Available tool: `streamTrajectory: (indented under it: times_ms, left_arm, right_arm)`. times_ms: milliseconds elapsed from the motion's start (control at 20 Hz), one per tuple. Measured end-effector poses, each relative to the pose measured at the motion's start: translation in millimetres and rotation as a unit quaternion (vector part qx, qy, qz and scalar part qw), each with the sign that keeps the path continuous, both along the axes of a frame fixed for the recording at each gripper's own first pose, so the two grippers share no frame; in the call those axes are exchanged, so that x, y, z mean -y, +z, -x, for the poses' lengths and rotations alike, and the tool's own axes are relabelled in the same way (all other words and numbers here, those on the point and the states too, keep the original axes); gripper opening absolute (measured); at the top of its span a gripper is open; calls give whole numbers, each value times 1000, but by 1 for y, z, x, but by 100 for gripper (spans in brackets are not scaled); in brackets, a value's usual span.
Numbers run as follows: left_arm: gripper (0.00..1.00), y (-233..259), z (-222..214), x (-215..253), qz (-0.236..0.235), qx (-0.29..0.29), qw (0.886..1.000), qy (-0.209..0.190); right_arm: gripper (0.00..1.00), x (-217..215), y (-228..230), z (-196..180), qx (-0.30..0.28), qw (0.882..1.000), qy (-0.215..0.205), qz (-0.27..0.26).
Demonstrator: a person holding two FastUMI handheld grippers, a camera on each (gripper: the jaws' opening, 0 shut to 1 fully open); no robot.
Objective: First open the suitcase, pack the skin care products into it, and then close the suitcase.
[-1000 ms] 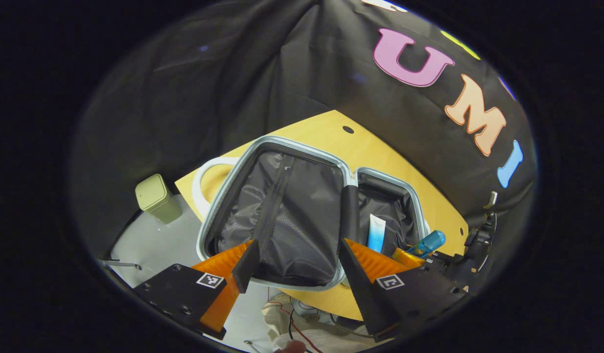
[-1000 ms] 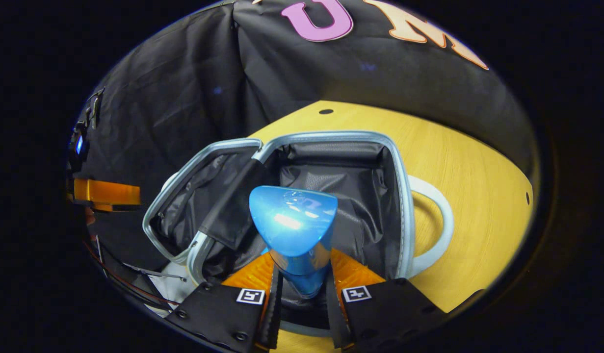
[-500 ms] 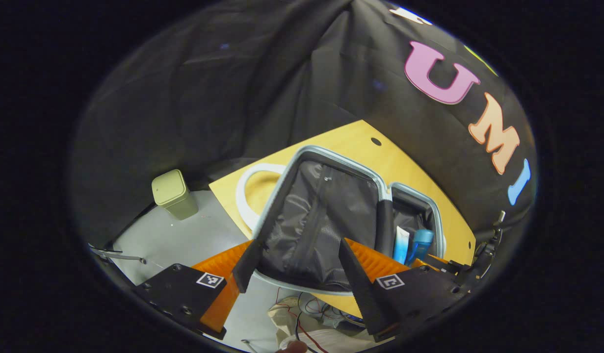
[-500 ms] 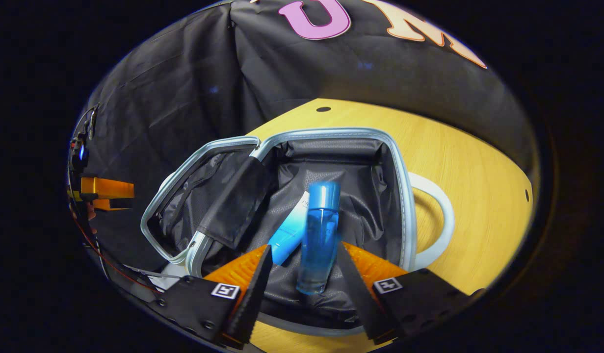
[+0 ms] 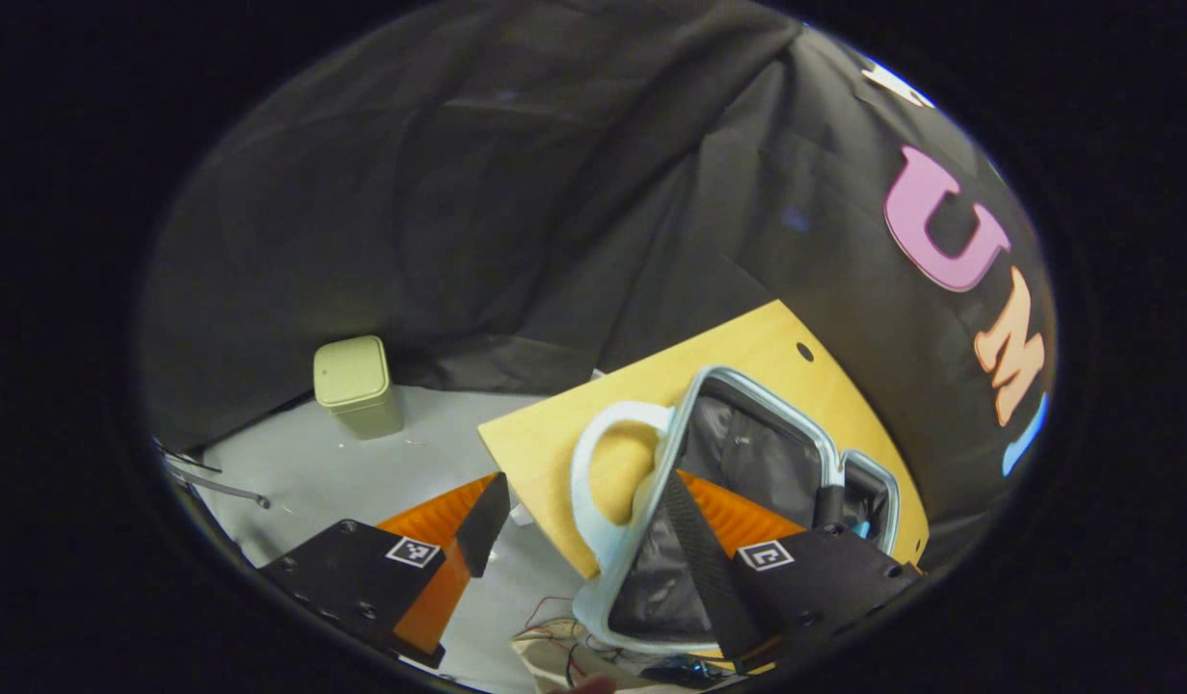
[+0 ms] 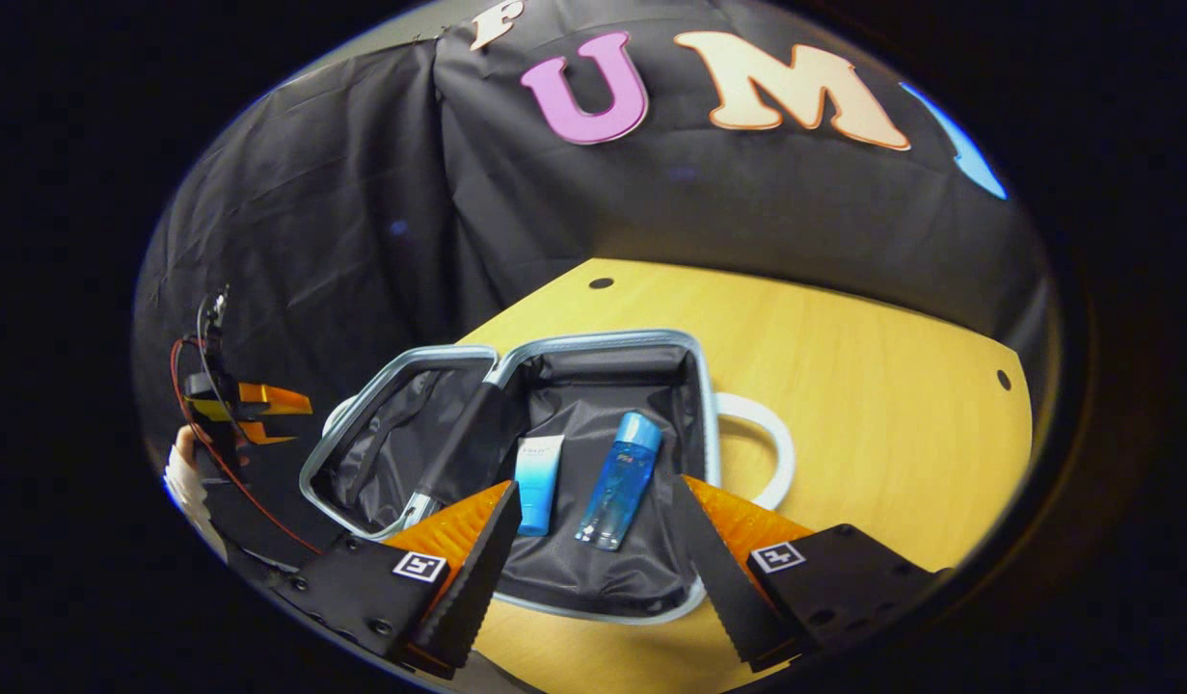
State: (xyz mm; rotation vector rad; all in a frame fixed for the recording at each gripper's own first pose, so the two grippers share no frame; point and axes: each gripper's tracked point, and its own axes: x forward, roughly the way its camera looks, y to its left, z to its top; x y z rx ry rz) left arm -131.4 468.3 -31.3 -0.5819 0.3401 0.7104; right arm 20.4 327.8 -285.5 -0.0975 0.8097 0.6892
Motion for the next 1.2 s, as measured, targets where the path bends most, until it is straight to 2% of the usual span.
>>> streamTrajectory:
  times_ms: [50,100,200,250,350,500,600,650,800,950,1050,1100,1150,1200]
  left_arm:
    - [96,-7,-7,-7,12,7,1000,-1]
    - [95,-15,-13,-10,29,10,1000,-5]
    - [93,-29,-28,-12,59,19,998,-20]
    - [89,-36,-32,-13,68,21,997,-25]
    - [76,-45,-35,-17,78,18,997,-23]
    - [25,-52,-43,-16,91,21,995,-28]
    - [6,-54,-39,-18,90,6,995,-30]
    - [9,-53,-42,-17,80,3,996,-42]
    - [2,-41,-43,-11,55,-3,996,-71]
    - [2,-31,-43,-2,50,-20,995,-79]
    - [2,-9,-41,4,41,-12,996,-81]
    - [2,7,-40,9,34,-3,996,-84]
    - [5,27,-42,16,30,12,995,-89]
    - [2,45,-42,21,29,30,995,-95]
  right_arm:
    - [94,10,7,-5,9,1000,-11,3]
    - [98,22,12,-10,17,1000,-22,11]
    - [98,47,22,-20,32,998,-45,27]
    - [98,58,27,-24,39,997,-57,33]
    - [98,80,34,-33,49,995,-79,44]
    - [98,108,41,-39,60,991,-107,58]
    - [98,116,43,-40,64,989,-117,63]
    - [98,120,43,-41,67,989,-118,66]
    - [98,120,41,-36,69,989,-113,71]
    - [98,111,36,-32,68,990,-97,74]
    - [94,106,34,-27,70,991,-81,81]
    - [98,103,33,-25,72,991,-73,83]
    - [94,99,32,-23,71,992,-65,83]
    - [98,95,33,-20,71,993,-57,80]
